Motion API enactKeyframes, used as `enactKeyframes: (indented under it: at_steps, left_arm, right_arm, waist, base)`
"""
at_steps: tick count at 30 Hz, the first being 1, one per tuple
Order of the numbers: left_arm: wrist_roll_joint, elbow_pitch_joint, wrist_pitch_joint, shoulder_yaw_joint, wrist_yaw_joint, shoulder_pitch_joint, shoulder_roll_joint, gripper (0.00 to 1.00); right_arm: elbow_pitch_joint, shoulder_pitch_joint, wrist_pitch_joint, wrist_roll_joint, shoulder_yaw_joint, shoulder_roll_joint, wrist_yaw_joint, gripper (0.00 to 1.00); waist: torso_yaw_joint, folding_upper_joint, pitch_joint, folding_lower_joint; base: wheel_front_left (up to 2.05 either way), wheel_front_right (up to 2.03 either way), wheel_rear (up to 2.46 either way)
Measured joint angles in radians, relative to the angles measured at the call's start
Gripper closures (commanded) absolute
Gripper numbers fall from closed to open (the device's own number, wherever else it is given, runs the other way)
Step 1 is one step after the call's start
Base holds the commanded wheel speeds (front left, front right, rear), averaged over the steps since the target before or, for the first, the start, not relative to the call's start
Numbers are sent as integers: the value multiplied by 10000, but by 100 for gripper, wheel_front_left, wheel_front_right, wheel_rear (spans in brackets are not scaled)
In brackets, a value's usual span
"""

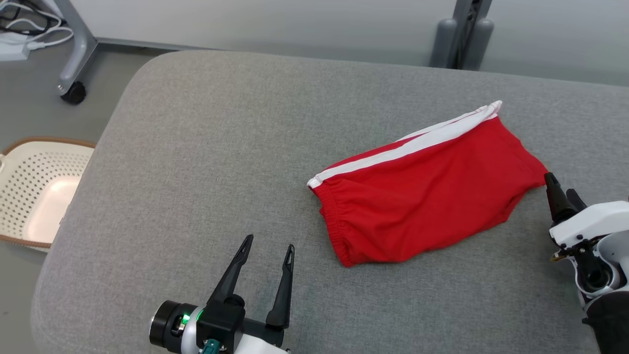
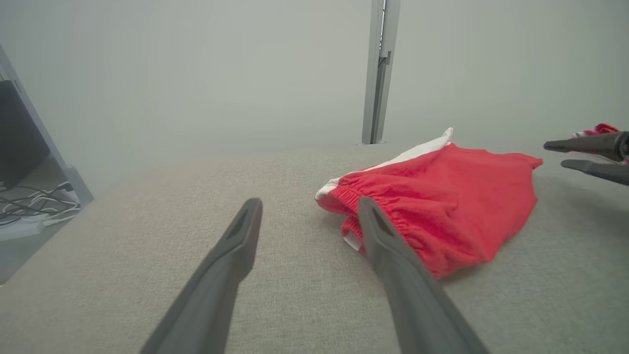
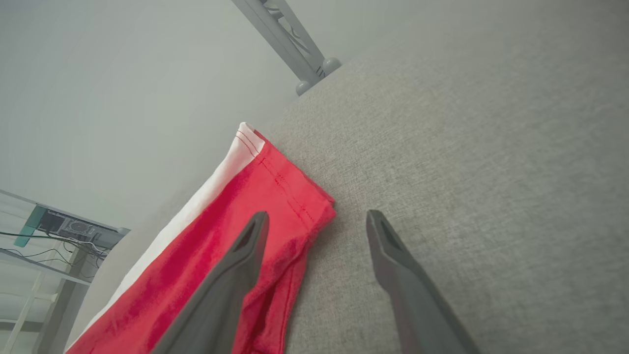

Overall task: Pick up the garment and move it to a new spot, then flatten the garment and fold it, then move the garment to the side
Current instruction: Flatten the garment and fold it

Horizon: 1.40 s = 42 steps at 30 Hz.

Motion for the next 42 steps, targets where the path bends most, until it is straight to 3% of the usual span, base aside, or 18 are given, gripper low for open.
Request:
enactKeyframes:
  at_steps: [6, 15, 16, 17, 20, 21, 30, 42]
  left_arm:
    - [59, 67, 0, -115, -65, -217, -25, 0]
    - [59, 159, 0, -253, -102, -379, -42, 0]
    - [54, 163, 0, -263, -102, -380, -40, 0]
    - [40, 169, 0, -280, -102, -381, -40, 0]
    - [-25, 176, 0, -347, -92, -413, -42, 0]
    - [-38, 182, 0, -364, -88, -433, -40, 0]
    - [-81, 165, 0, -301, -19, -492, -42, 0]
    - [182, 128, 0, 159, -176, -357, -46, 0]
  right_arm:
    - [646, -578, 541, 734, 127, -107, 0, 0]
    - [1360, -1235, 516, 1072, 441, -395, 0, 0]
    - [1429, -1290, 495, 1106, 456, -420, 0, 11]
    - [1488, -1369, 531, 1202, 462, -435, -2, 41]
    - [1522, -1488, 594, 1331, 619, -460, -2, 80]
    - [1522, -1504, 593, 1358, 665, -474, -2, 100]
    - [1313, -1316, 148, 1603, 1149, -407, 2, 100]
    - [-546, 591, -821, 2470, 1862, -502, 2, 100]
  waist:
    - [251, 0, 342, 1]
    - [615, 0, 700, 0]
    - [653, 0, 732, 0]
    - [683, 0, 763, 0]
    - [740, 0, 823, 0]
    - [741, 0, 827, 0]
    - [464, 0, 644, 0]
    - [-686, 0, 264, 0]
  base:
    - [0, 0, 0]
    - [0, 0, 0]
    - [0, 0, 0]
    - [0, 0, 0]
    - [0, 0, 0]
    - [0, 0, 0]
    - [0, 0, 0]
    - [0, 0, 0]
